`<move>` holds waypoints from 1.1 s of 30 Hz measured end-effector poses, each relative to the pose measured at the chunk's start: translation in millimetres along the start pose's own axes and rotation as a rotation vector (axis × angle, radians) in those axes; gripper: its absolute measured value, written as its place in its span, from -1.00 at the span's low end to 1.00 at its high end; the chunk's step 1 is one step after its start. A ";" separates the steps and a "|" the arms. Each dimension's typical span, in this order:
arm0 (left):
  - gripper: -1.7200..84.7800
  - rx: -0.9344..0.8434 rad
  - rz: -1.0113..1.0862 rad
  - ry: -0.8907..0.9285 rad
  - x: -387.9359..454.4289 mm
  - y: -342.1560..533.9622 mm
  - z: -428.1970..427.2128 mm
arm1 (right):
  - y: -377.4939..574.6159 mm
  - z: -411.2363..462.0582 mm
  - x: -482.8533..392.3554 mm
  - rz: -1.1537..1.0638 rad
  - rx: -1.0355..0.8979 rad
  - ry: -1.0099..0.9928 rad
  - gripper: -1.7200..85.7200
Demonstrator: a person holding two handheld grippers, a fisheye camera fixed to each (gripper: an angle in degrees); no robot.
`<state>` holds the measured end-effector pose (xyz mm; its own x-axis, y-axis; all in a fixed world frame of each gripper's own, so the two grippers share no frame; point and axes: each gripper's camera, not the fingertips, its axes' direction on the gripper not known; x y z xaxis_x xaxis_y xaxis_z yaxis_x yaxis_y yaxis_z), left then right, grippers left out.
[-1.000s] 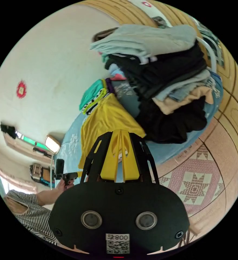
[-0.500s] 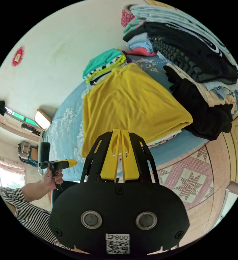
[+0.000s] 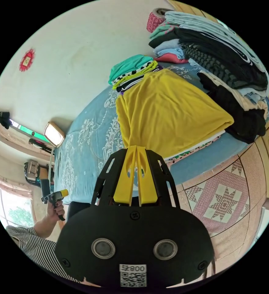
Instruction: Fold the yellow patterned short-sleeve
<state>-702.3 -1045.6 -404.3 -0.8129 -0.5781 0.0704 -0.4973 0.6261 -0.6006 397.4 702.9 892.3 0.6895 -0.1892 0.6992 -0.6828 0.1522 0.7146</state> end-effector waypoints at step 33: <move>-0.96 0.307 -0.029 -0.107 -280.1 270.6 -410.4 | 91.5 312.0 -224.3 -0.276 -0.372 -0.109 -0.96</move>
<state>-733.6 -499.5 -259.6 -0.7551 -0.6554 0.0162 -0.3915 0.4309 -0.8131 104.9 456.6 793.2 0.7898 -0.3693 0.4897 -0.3312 0.4152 0.8473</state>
